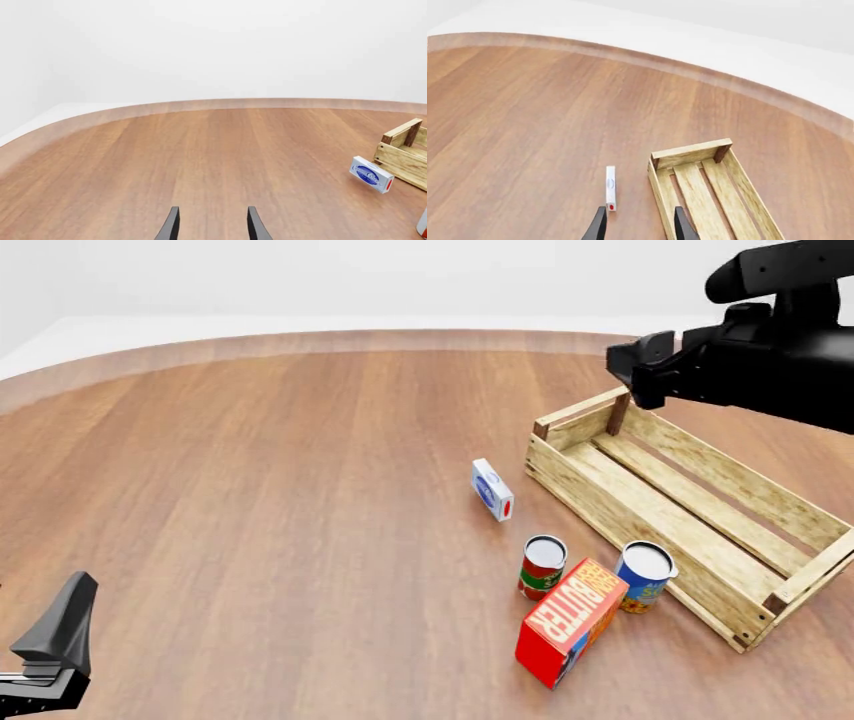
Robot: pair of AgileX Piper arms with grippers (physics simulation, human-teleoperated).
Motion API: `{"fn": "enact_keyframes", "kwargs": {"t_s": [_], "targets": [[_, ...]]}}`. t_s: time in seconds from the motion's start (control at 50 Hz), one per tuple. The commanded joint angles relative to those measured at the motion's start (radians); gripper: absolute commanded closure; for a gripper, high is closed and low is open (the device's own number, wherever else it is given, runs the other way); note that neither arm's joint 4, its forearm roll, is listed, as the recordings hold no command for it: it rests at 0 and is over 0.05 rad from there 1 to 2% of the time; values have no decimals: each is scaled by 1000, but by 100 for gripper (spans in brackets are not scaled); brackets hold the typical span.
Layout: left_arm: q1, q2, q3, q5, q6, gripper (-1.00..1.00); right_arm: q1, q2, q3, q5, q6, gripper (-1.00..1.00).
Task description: Pick up the tomato sauce, and put it in the wooden tray.
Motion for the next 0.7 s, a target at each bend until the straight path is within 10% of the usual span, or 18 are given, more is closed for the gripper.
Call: {"fn": "enact_keyframes", "kwargs": {"t_s": [0.02,0.7], "targets": [[0,0,0,0,0,-100,16,194,-139,180,-20,-100],[0,0,0,0,0,-100,158,432,-71,291,-3,-100]]}}
